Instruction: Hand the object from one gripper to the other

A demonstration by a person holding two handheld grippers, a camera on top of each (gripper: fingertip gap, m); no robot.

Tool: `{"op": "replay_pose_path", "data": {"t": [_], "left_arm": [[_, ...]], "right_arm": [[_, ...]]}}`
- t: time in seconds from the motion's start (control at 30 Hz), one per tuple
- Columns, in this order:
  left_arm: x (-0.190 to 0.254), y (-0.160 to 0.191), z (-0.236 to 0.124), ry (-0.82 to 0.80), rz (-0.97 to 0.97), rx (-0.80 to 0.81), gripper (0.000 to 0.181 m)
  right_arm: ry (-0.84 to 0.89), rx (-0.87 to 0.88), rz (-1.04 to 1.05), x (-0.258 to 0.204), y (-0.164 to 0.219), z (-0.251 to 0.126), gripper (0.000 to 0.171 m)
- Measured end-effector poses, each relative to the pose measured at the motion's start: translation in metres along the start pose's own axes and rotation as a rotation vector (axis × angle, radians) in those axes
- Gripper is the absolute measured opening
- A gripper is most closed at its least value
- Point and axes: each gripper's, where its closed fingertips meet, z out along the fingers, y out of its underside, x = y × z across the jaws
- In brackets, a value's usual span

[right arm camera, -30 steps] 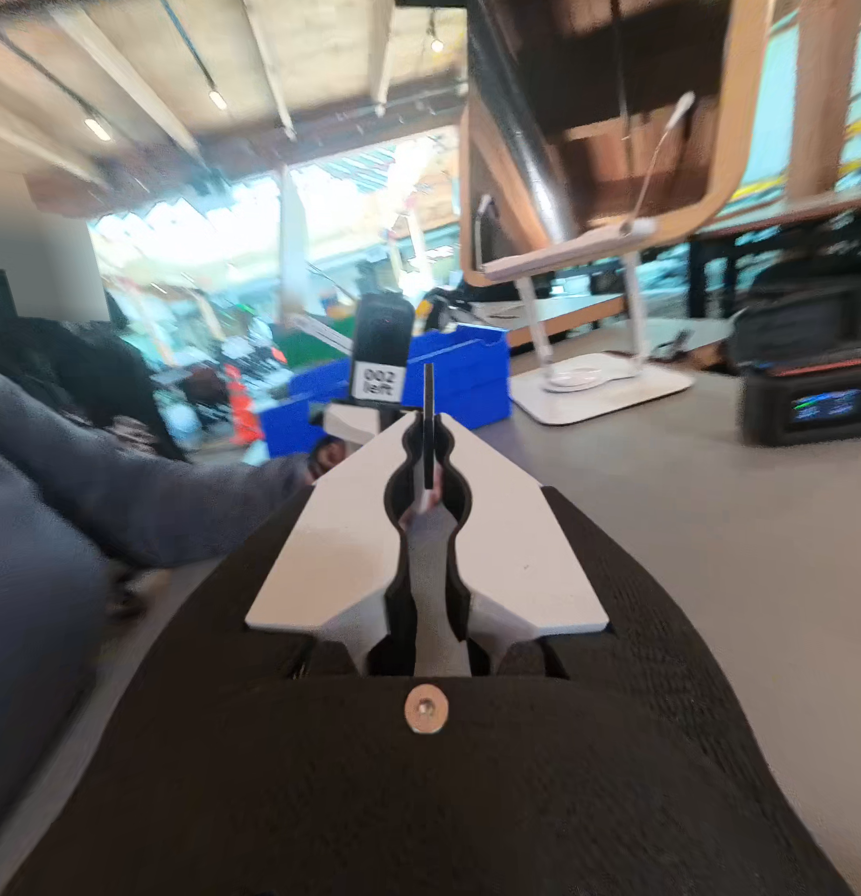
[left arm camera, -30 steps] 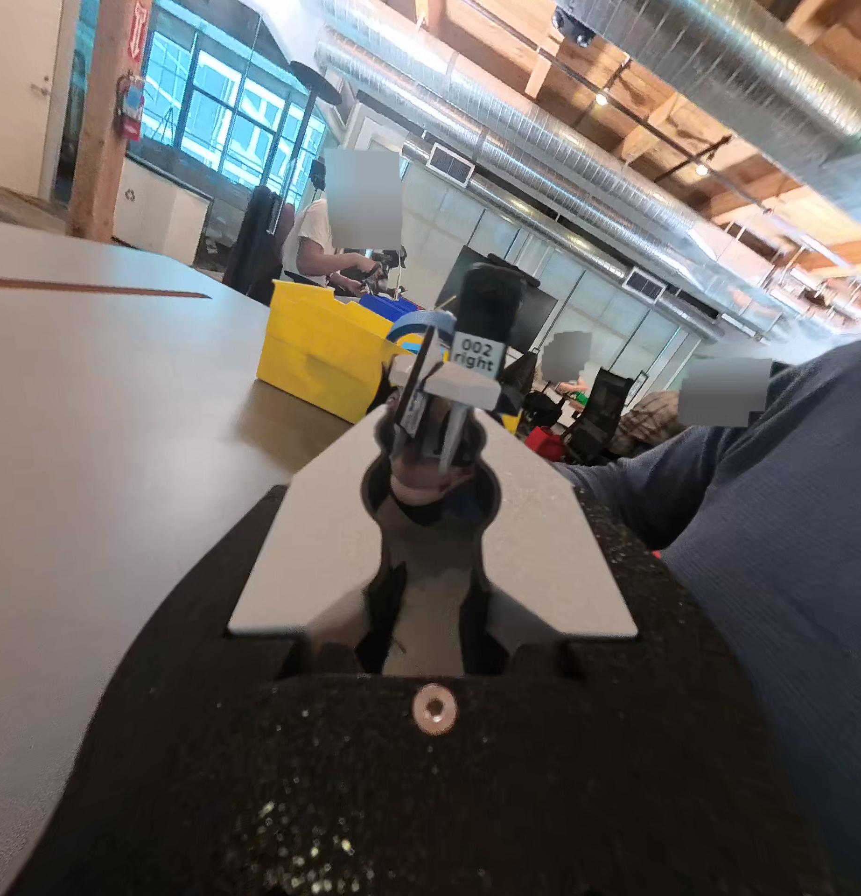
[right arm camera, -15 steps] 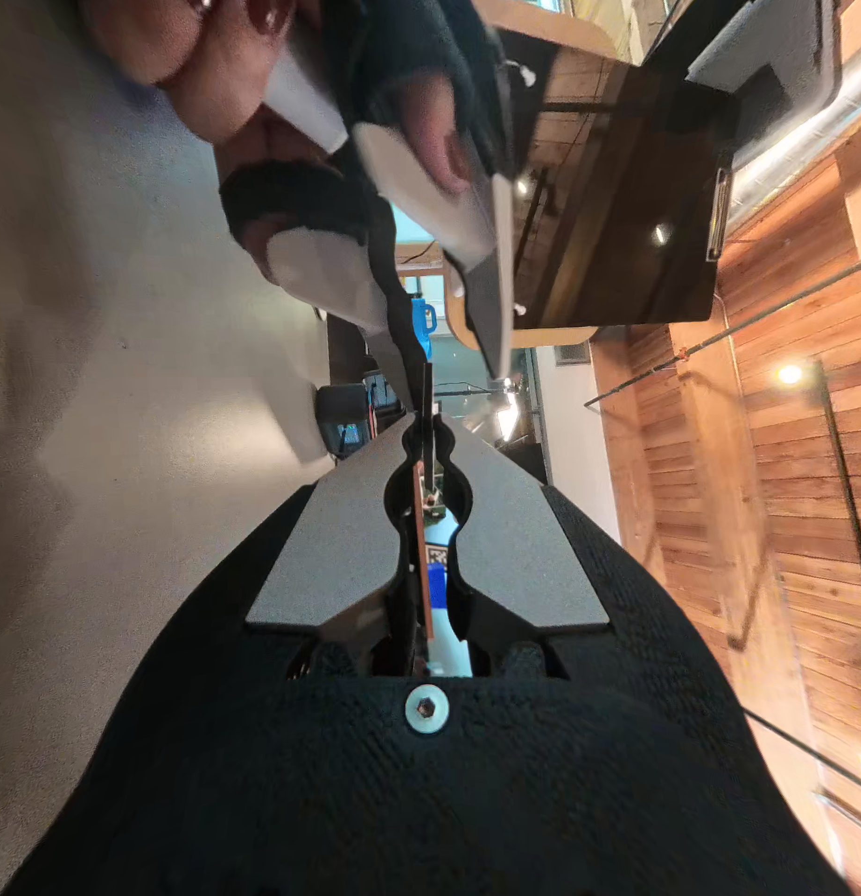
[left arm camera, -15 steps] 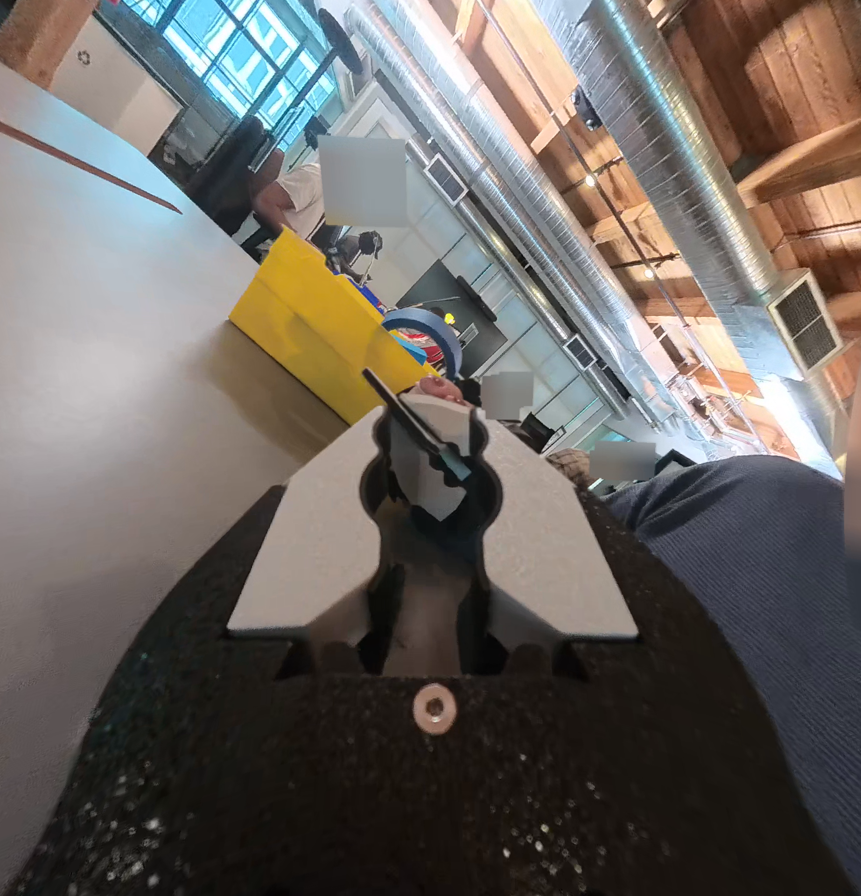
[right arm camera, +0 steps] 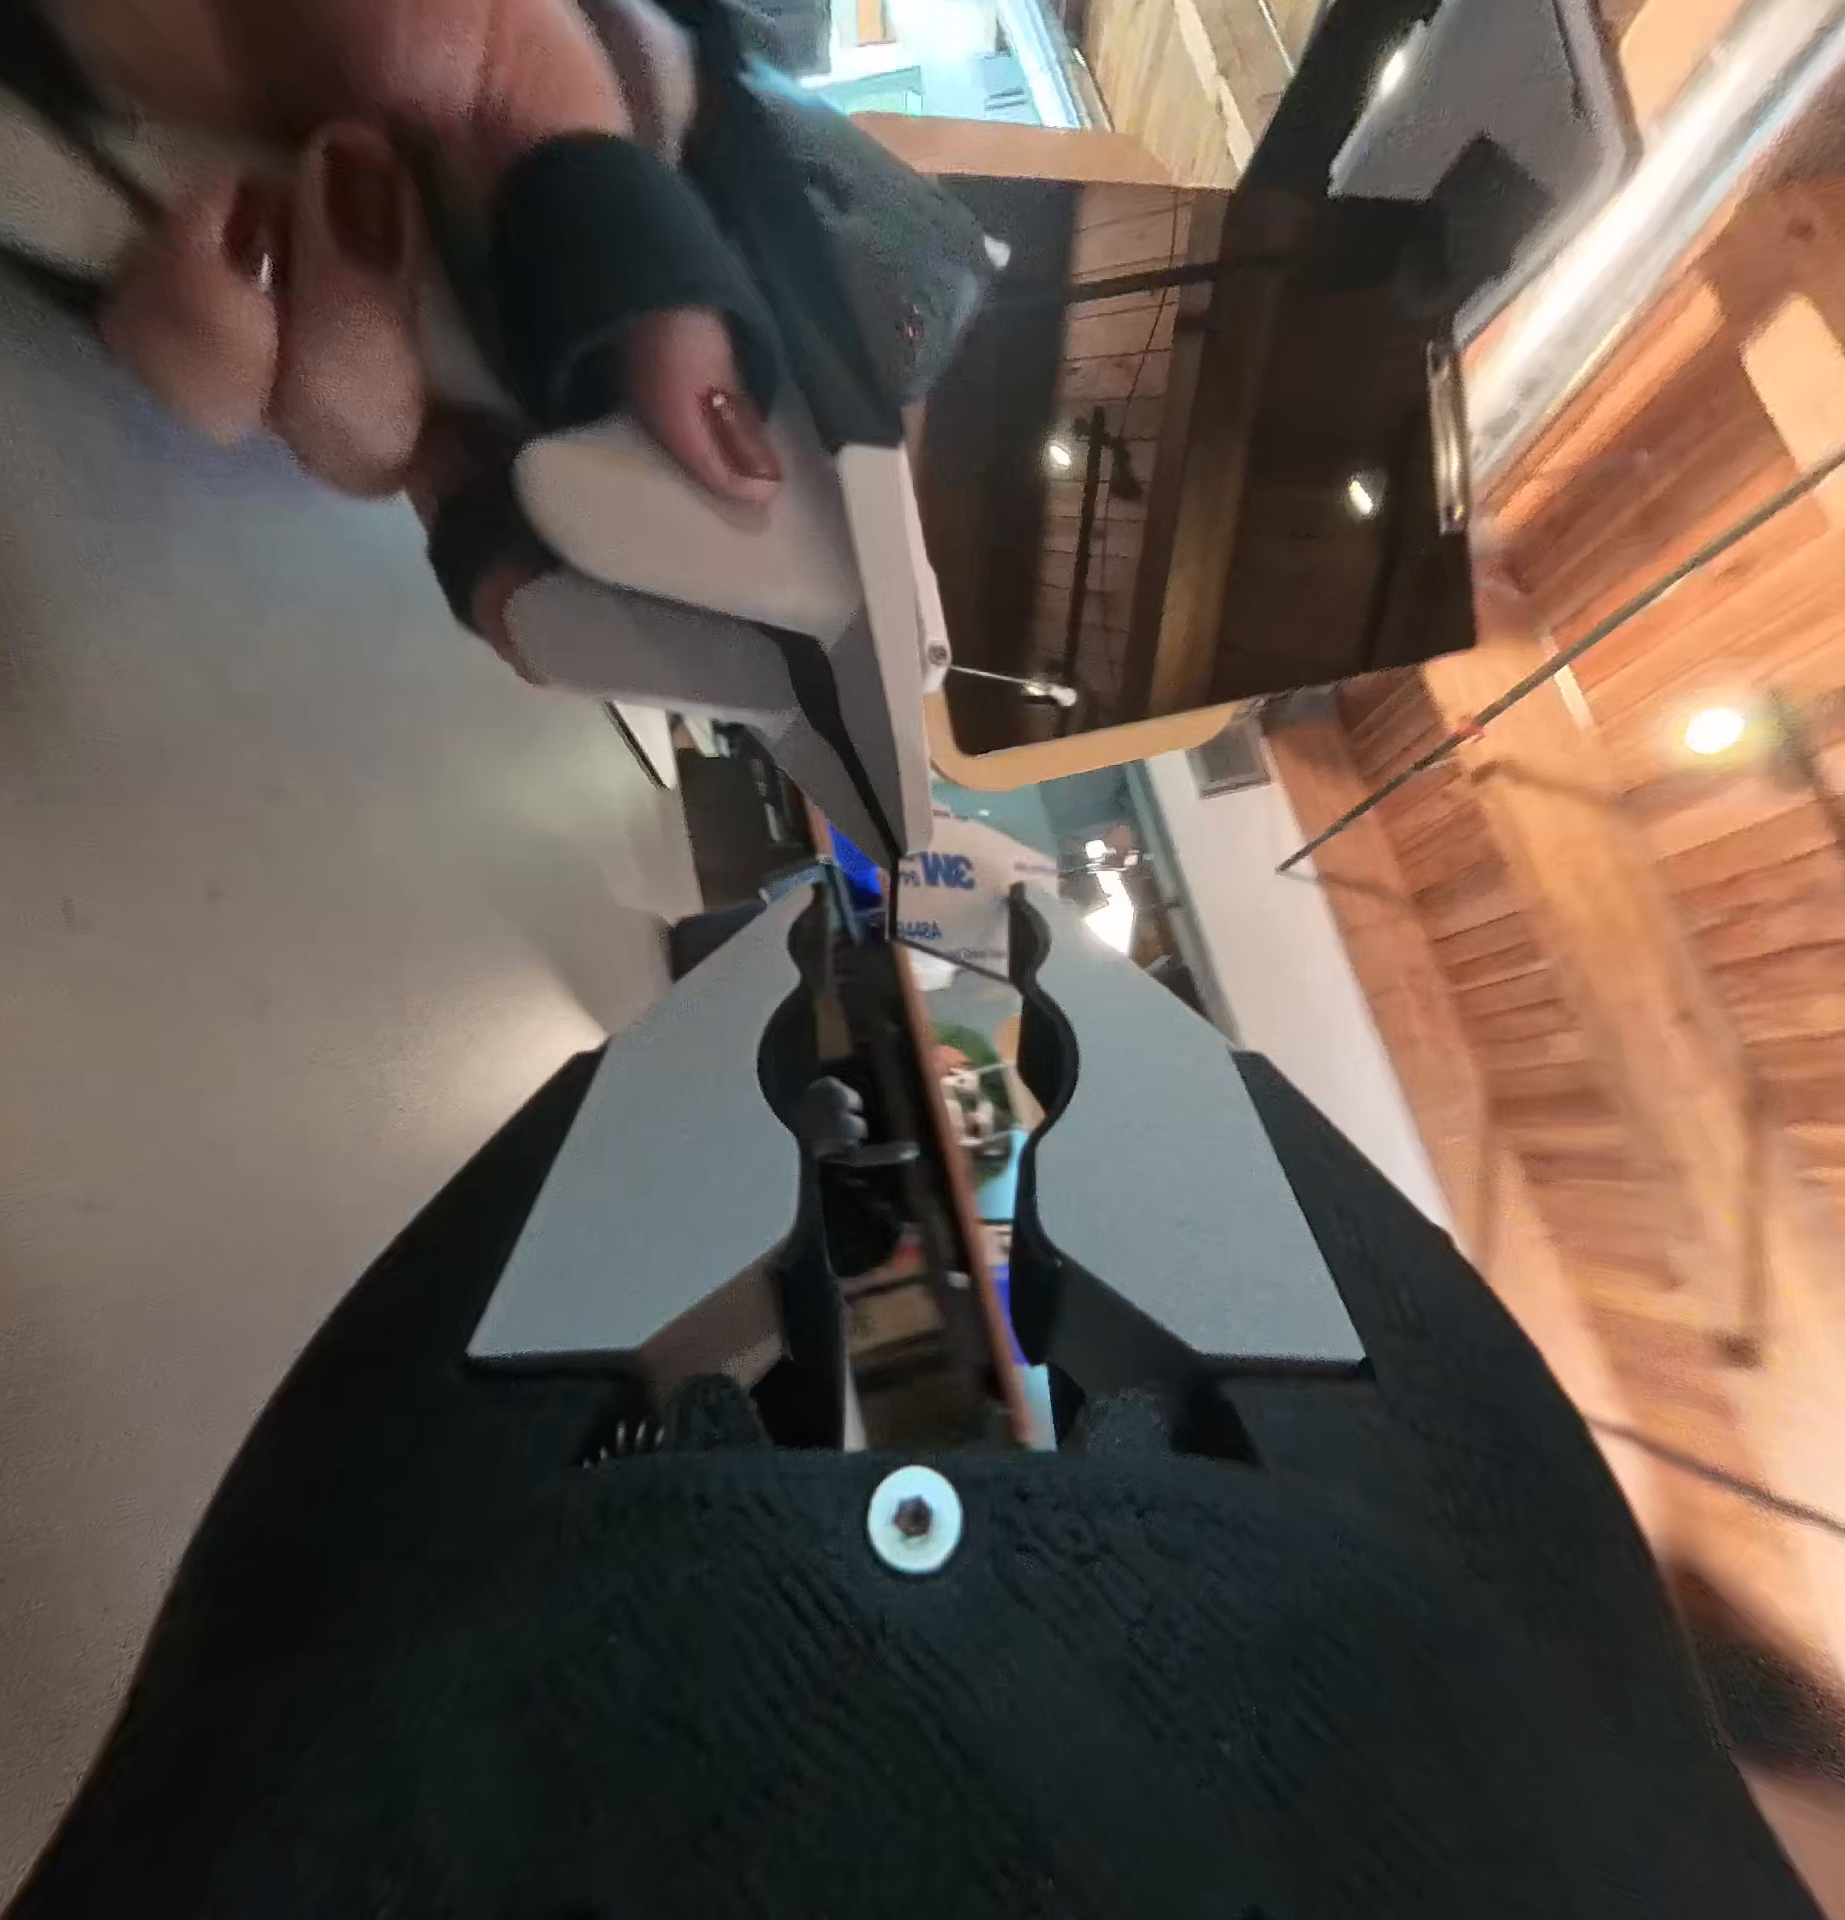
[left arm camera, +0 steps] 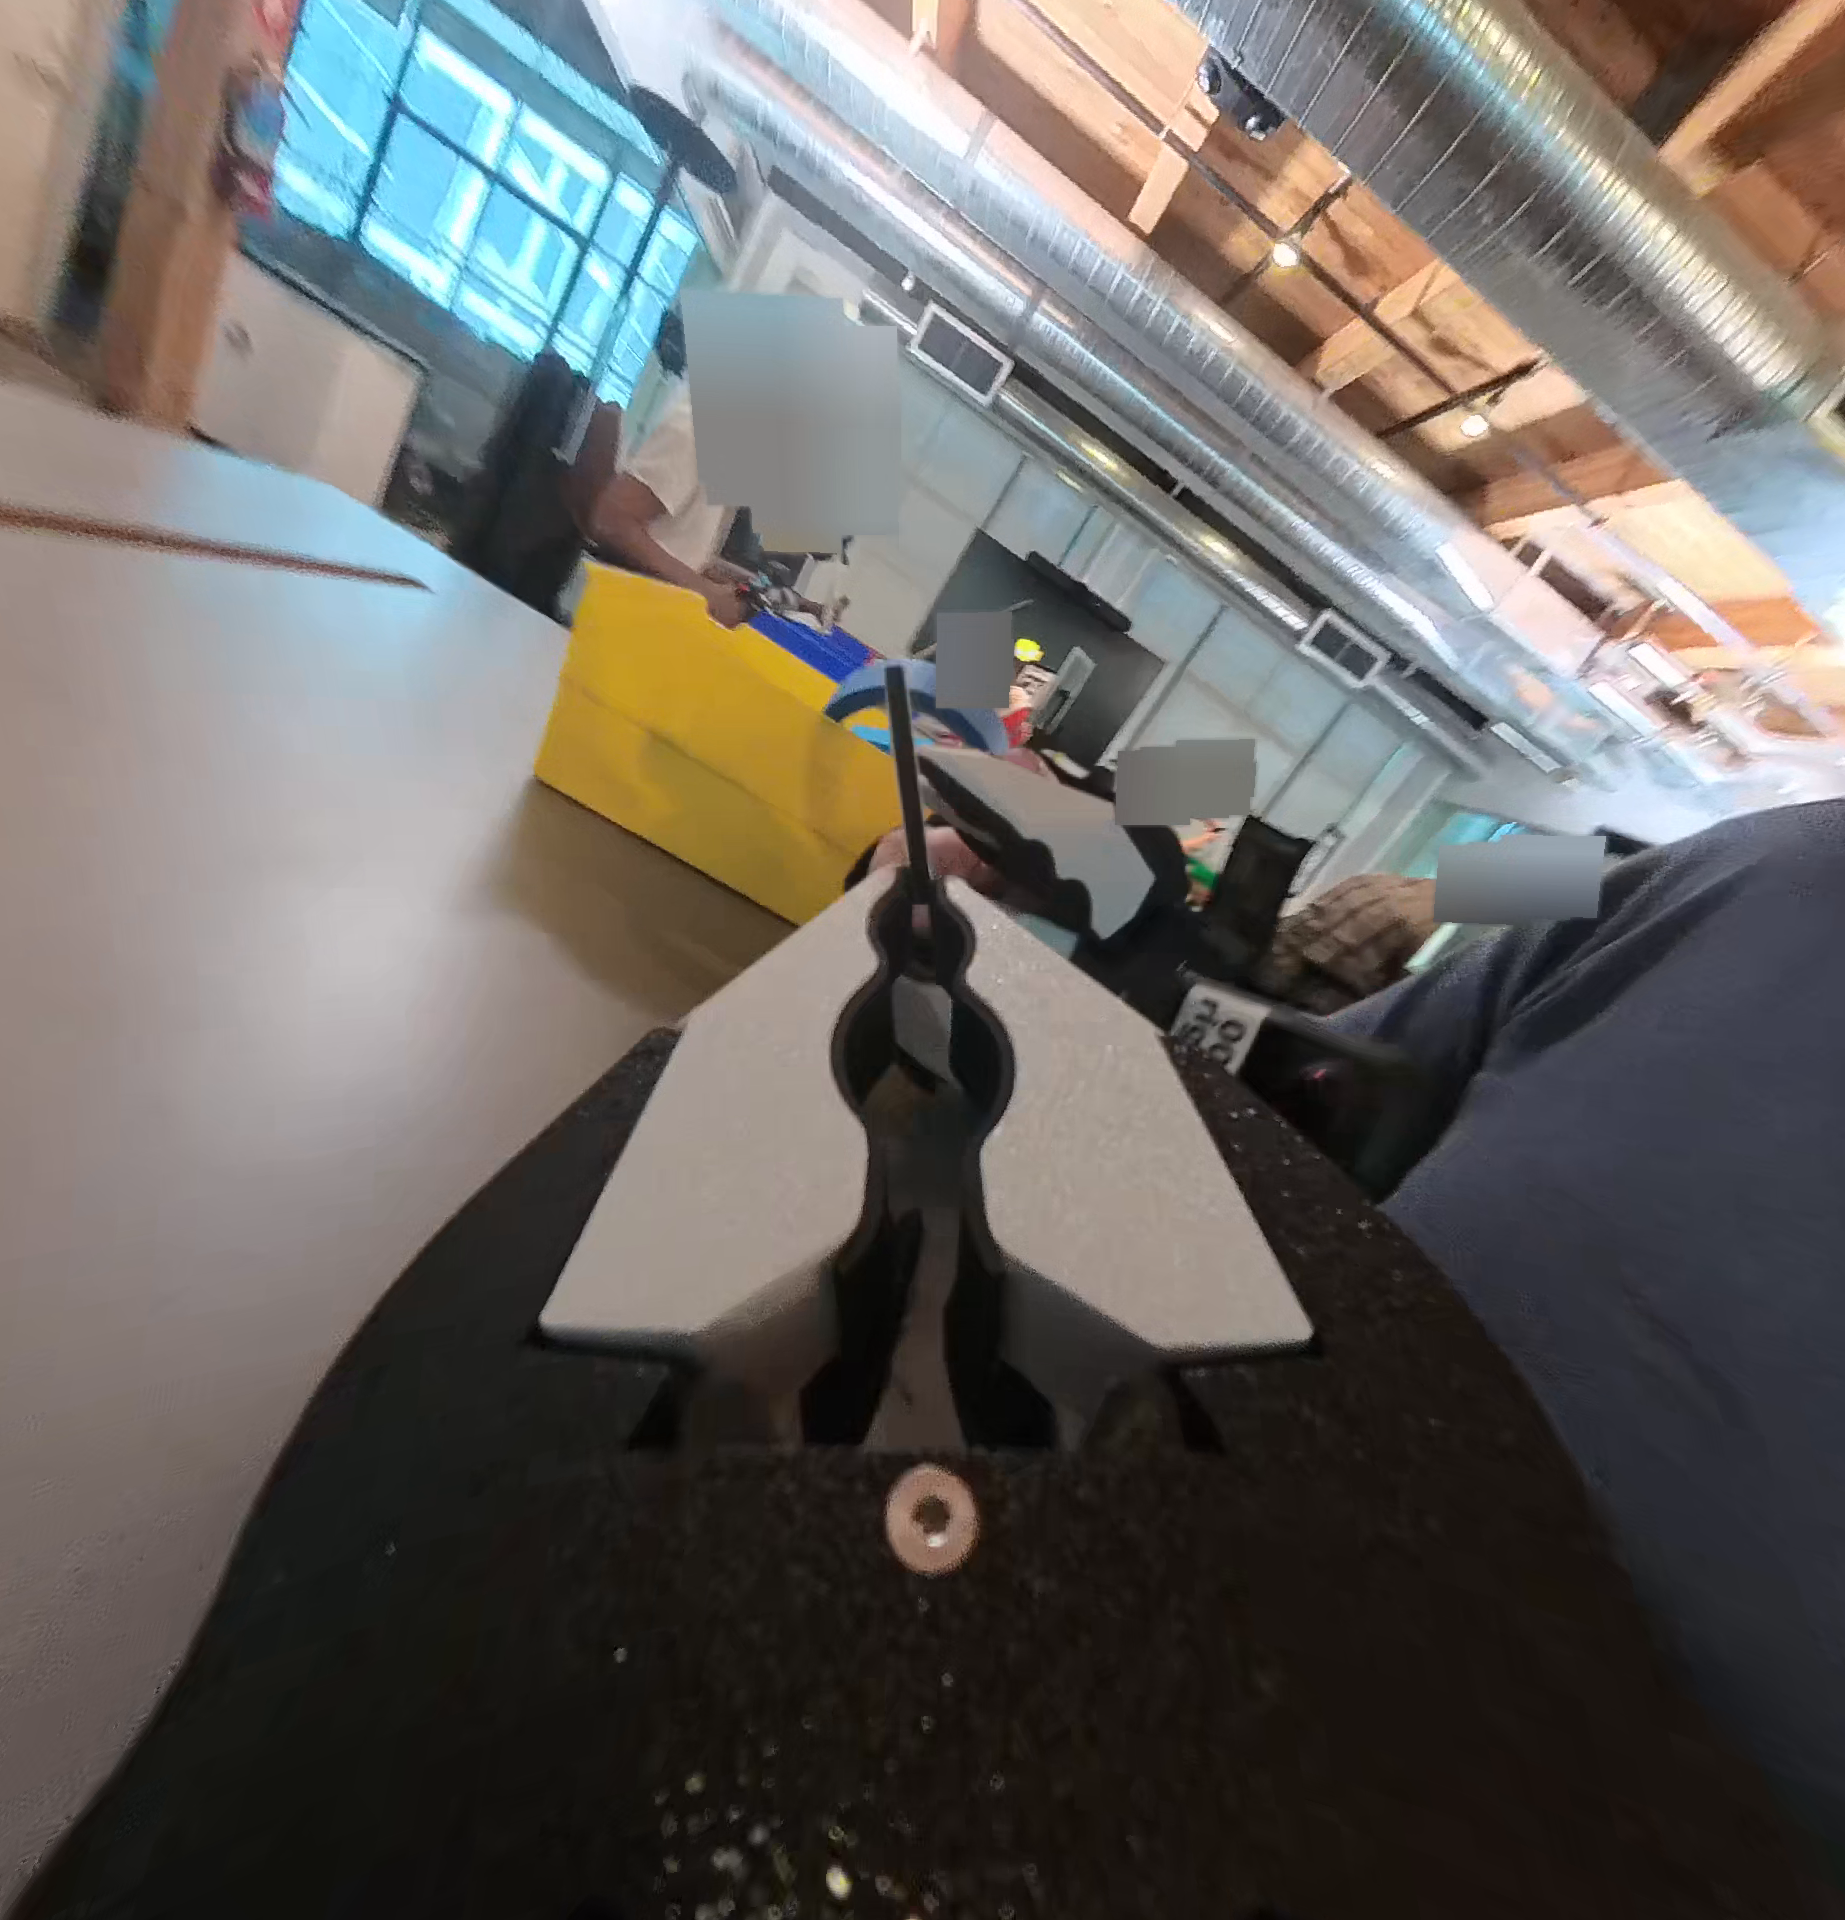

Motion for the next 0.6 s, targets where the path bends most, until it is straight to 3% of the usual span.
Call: {"op": "replay_pose_path", "data": {"t": [0.17, 0.33, 0.43, 0.5, 0.6], "left_arm": [[-0.005, -0.01, -0.008, -0.103, 0.226, 0.03, 0.0], [0.005, -0.012, -0.011, -0.016, 0.239, 0.046, 0.0], [0.013, -0.001, -0.006, 0.052, 0.228, -0.018, 0.0], [0.015, 0.002, -0.004, 0.056, 0.237, -0.038, 0.001], [0.003, 0.001, -0.003, 0.0, 0.153, -0.034, 0.005]], "right_arm": [[-0.147, 0.091, 0.511, 0.001, -0.008, 0.001, 0.052], [-0.202, 0.133, 0.956, 0.016, -0.002, 0.001, 0.053], [-0.37, 0.249, 1.301, 0.017, -0.014, -0.004, 0.035], [-0.417, 0.326, 1.467, 0.024, -0.017, -0.007, 0.008], [-0.415, 0.326, 1.475, 0.023, -0.013, -0.007, 0.002]]}}
